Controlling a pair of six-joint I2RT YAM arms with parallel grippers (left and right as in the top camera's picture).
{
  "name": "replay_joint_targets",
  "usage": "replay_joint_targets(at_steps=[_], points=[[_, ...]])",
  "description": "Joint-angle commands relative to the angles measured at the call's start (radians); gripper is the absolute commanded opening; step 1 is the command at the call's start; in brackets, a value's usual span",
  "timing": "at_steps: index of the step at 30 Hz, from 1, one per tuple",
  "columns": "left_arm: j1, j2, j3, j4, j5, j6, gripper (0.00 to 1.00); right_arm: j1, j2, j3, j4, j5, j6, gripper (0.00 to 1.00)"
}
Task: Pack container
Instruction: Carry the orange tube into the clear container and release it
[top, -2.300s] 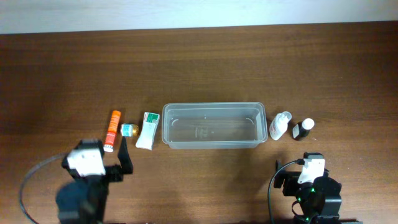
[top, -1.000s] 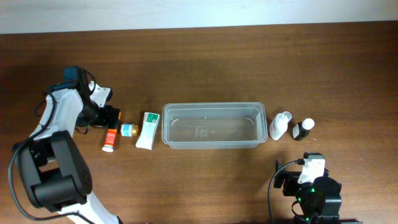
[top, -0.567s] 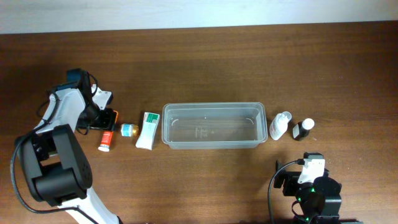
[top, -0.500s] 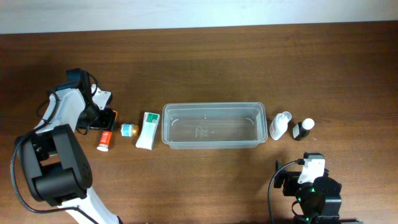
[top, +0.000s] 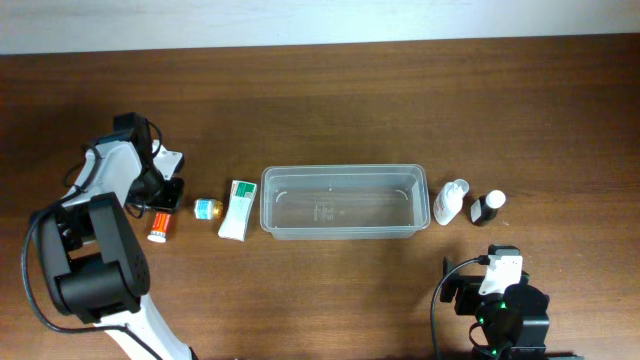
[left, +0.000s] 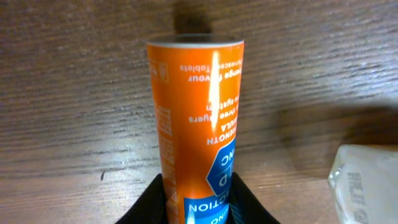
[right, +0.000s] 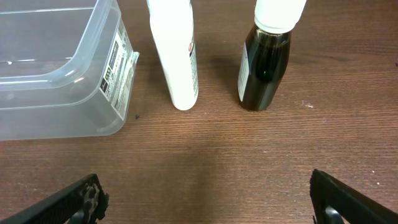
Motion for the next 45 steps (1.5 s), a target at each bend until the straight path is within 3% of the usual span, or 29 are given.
replay_joint_targets(at_steps=[1,11,17,20,29,35,45], points=[[-0.015,-0.029,0.093,-0.04,0.002,-0.024,0.22,-0.006,-0.009,-0.009,0.0,-0.002,0.0,0.98],[-0.153,-0.197,0.396,-0.223,0.257,-0.027,0.23,-0.006,-0.009,-0.009,0.0,-0.002,0.0,0.98],[-0.391,-0.307,0.444,-0.262,0.309,-0.013,0.22,-0.006,-0.009,-0.009,0.0,-0.002,0.0,0.98],[-0.537,-0.311,0.443,-0.283,0.309,0.053,0.22,-0.006,-0.009,-0.009,0.0,-0.001,0.0,0.98],[-0.853,-0.211,0.397,-0.252,0.301,0.322,0.22,-0.006,-0.009,-0.009,0.0,-0.002,0.0,0.98],[-0.949,-0.056,0.393,-0.155,0.121,0.322,0.19,-0.006,-0.009,-0.009,0.0,-0.001,0.0,0.98],[-0.975,0.082,0.393,-0.08,0.12,0.322,0.18,-0.006,-0.008,-0.009,0.0,-0.002,0.0,0.99]])
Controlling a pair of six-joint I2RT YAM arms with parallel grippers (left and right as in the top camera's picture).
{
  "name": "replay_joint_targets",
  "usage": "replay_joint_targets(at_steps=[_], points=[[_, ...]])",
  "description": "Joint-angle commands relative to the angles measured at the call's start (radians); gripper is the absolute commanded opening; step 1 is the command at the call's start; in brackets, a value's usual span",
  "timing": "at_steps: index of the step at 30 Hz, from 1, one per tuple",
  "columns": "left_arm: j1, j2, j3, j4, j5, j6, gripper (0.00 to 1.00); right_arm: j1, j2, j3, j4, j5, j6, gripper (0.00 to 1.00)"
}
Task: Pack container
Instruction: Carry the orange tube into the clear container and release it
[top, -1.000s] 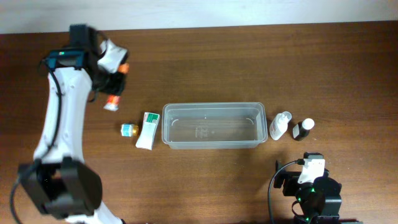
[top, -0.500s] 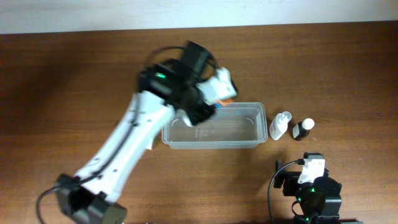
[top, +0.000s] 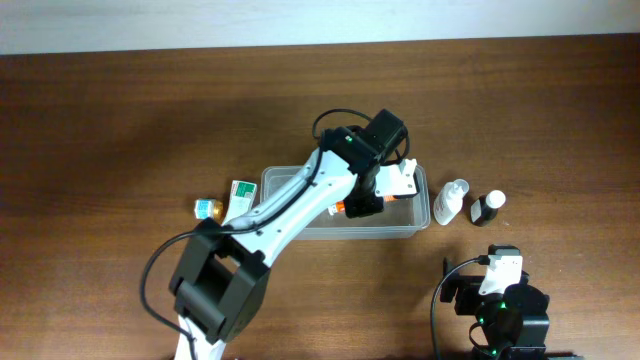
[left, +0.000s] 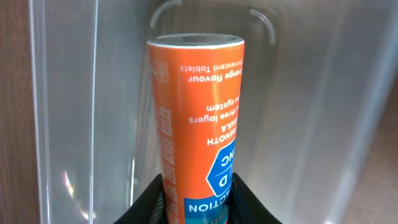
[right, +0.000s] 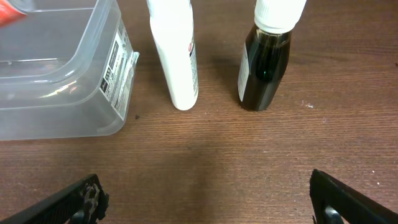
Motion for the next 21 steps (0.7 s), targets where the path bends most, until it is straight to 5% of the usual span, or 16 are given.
replay_joint_targets(at_steps=[1,15,21], points=[[-0.005,0.046,0.0,0.04,-0.014,0.021,0.18,-0.006,-0.009,-0.009,0.0,-0.002,0.0,0.98],[-0.016,0.115,0.0,0.155,-0.018,0.121,0.41,-0.006,-0.009,-0.009,0.0,-0.002,0.0,0.98],[-0.025,0.114,0.001,0.153,-0.034,0.119,0.42,-0.006,-0.008,-0.009,0.0,-0.002,0.0,0.98]])
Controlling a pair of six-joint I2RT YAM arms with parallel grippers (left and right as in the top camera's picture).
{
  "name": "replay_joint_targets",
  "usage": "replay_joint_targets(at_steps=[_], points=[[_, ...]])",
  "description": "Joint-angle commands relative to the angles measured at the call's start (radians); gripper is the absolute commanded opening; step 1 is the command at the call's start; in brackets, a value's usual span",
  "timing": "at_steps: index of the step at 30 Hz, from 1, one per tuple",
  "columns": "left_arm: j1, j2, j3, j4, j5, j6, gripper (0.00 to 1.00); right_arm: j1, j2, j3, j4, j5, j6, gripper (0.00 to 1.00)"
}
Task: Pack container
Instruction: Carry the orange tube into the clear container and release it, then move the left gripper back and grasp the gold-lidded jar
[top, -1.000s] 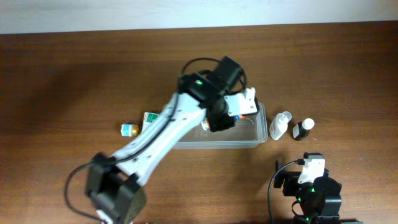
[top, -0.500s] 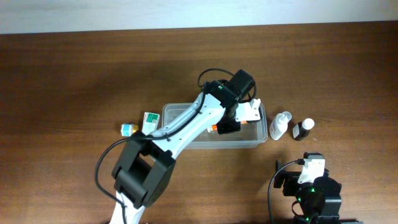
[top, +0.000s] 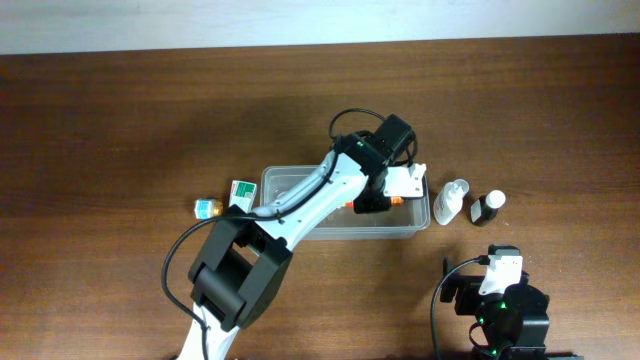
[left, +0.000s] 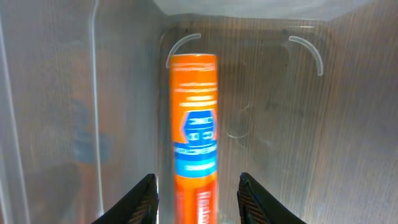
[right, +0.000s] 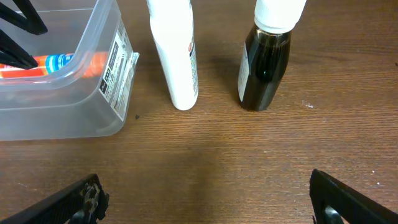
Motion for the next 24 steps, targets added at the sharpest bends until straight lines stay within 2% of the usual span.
replay_joint_targets(at_steps=[1,4,7,12,16,21,22,24], points=[[-0.012,0.014,0.003,-0.009,-0.038,0.01,0.42,-0.006,-0.009,-0.009,0.0,-0.002,0.0,0.98],[-0.023,0.01,0.036,-0.069,-0.109,-0.048,0.47,-0.006,-0.008,-0.009,0.0,-0.002,0.0,0.98],[-0.031,-0.009,0.121,-0.217,-0.111,-0.076,0.52,-0.006,-0.009,-0.009,0.0,-0.002,0.0,0.98],[-0.027,-0.077,0.305,-0.46,-0.114,-0.154,0.53,-0.006,-0.009,-0.009,0.0,-0.002,0.0,0.98],[0.005,-0.173,0.39,-0.568,-0.223,-0.221,0.75,-0.006,-0.009,-0.009,0.0,-0.002,0.0,0.98],[0.163,-0.349,0.39,-0.565,-0.249,-0.276,0.87,-0.006,-0.009,-0.009,0.0,-0.002,0.0,0.99],[0.217,-0.378,0.39,-0.564,-0.246,-0.303,0.93,-0.006,-0.009,-0.009,0.0,-0.002,0.0,0.98],[0.34,-0.419,0.39,-0.564,-0.207,-0.361,0.96,-0.006,-0.009,-0.009,0.0,-0.002,0.0,0.98]])
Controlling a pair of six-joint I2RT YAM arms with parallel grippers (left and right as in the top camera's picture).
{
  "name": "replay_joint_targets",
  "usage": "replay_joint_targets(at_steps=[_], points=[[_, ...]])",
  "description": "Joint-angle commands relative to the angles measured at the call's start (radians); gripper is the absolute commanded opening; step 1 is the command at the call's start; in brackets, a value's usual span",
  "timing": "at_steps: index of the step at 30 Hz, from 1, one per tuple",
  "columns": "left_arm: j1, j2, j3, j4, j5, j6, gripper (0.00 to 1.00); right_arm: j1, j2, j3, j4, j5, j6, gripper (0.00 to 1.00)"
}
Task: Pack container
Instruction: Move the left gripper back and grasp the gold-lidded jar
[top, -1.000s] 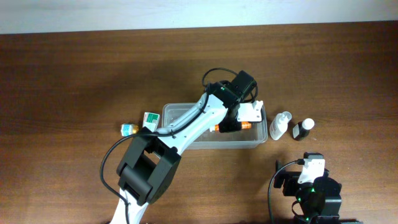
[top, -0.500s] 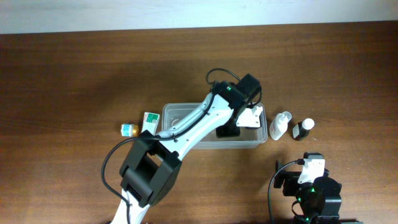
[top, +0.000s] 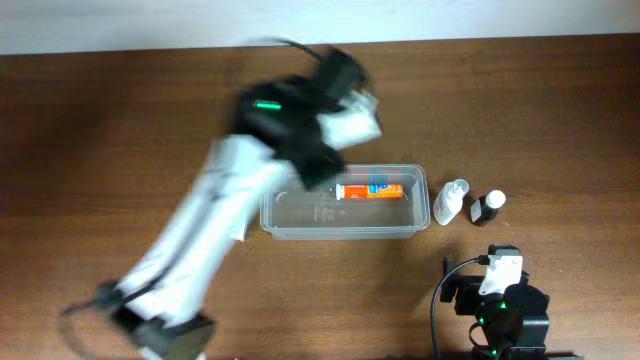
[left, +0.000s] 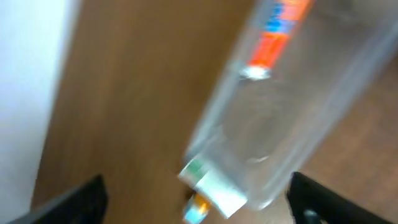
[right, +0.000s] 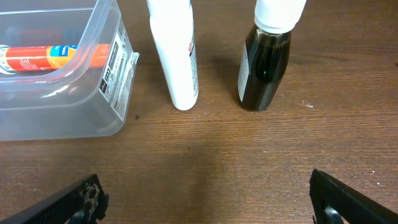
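A clear plastic container (top: 340, 226) sits mid-table. An orange tube (top: 374, 189) lies on its side inside it, at the right end, and also shows as the orange tube (right: 50, 56) through the container wall (right: 115, 68). My left gripper (left: 200, 198) is open and empty, high above the container's left end; its arm (top: 290, 125) is blurred with motion. A green-and-white box (left: 211, 186) and a small bottle (left: 195, 209) lie left of the container. My right gripper (right: 205, 199) stands open and empty near the front edge.
A white bottle (top: 452, 201) and a dark bottle with a white cap (top: 488, 207) stand just right of the container, directly ahead of the right gripper as the white bottle (right: 177, 56) and the dark bottle (right: 266, 62).
My left gripper was open low inside the container over the orange tube. Now it is raised and off toward the container's back left, and the tube lies alone inside. The right arm is unchanged.
My left gripper was shut on the orange tube at the table's left. Then it held the tube over the container's right end. Then it was open with the tube lying in the container, and now it is clear of the container.
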Motion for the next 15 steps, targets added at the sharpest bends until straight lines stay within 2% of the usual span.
replay_joint_targets(at_steps=[1,3,6,9,14,15], points=[[0.225,-0.1,0.019,-0.006,0.031,-0.137,0.96,-0.006,-0.008,-0.009,0.0,-0.002,-0.001,0.98],[0.364,-0.099,0.016,-0.02,0.116,-0.228,0.96,-0.006,-0.008,-0.009,0.0,-0.002,-0.001,0.98],[0.518,-0.064,-0.025,-0.103,0.153,-0.362,0.92,-0.006,-0.008,-0.009,0.0,-0.002,-0.001,0.98],[0.626,-0.007,-0.135,-0.11,0.164,-0.386,0.89,-0.006,-0.008,-0.009,0.0,-0.002,-0.001,0.98],[0.666,0.075,-0.303,-0.004,0.211,-0.386,0.89,-0.006,-0.008,-0.009,0.0,-0.002,-0.001,0.98],[0.665,0.091,-0.329,0.011,0.211,-0.386,0.84,-0.006,-0.008,-0.009,0.0,-0.002,-0.001,0.98]])
